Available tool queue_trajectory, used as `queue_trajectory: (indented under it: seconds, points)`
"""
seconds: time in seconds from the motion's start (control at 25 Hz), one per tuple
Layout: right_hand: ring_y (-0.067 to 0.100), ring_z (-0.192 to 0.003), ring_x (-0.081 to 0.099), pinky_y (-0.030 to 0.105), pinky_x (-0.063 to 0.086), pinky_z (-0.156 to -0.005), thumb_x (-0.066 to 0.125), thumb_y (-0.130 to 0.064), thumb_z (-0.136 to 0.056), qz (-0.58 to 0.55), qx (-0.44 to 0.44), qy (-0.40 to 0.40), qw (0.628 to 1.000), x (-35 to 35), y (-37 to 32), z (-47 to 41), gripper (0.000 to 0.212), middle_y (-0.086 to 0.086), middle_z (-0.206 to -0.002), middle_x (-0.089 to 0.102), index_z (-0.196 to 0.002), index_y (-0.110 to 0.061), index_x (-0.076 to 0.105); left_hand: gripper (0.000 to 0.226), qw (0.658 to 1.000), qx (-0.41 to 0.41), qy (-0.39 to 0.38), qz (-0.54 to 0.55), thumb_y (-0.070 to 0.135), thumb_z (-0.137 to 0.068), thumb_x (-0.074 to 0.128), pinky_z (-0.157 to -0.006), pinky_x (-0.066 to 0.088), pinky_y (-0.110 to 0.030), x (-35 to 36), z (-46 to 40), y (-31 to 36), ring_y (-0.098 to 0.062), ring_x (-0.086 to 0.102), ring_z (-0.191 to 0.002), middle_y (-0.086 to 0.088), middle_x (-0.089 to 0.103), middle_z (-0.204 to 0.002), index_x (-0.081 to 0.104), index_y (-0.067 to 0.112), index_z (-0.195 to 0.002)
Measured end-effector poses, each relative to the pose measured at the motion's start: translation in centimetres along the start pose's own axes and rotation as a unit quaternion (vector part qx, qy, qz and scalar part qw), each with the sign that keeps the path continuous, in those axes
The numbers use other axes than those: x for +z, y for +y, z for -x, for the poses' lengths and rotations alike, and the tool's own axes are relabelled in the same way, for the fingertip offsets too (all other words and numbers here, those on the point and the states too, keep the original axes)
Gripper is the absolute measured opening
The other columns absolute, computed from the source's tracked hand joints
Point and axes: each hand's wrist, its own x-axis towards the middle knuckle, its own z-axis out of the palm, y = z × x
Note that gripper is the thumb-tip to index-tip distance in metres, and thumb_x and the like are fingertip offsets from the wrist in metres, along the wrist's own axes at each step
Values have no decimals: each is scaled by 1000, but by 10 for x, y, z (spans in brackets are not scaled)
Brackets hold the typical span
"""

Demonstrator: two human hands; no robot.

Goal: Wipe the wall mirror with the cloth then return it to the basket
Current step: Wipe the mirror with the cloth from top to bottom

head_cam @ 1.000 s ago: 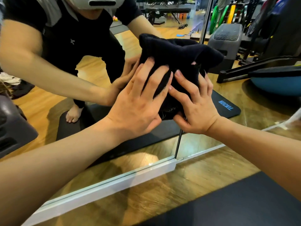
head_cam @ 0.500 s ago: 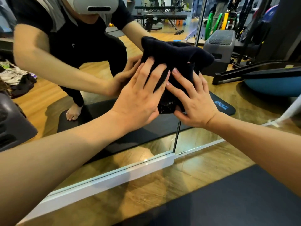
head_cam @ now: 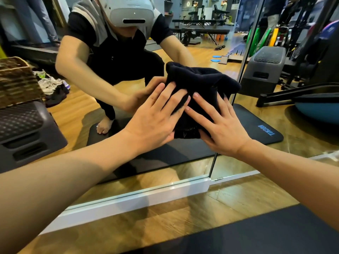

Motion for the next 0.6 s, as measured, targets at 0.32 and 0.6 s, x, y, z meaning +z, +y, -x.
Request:
queue_trajectory:
  seconds: [0.32, 0.6]
  points:
    - [48, -153, 11, 67, 15, -121, 57, -27, -99, -19, -38, 24, 999, 6, -44, -32, 65, 6, -168, 20, -159, -27, 32, 77, 1000, 0, -10, -27, 41, -87, 52, -120, 21, -60, -9, 49, -42, -47, 28, -144, -26, 34, -154, 36, 0, -152]
    - [45, -154, 7, 65, 9, -122, 52, -27, -99, -63, -64, 49, 995, 10, -130, -102, 67, 3, -170, 14, -161, -28, 27, 80, 995, -22, -76, -64, 39, -88, 60, -119, 22, -64, -44, 130, -116, -45, 29, -147, -24, 33, -156, 33, 2, -154]
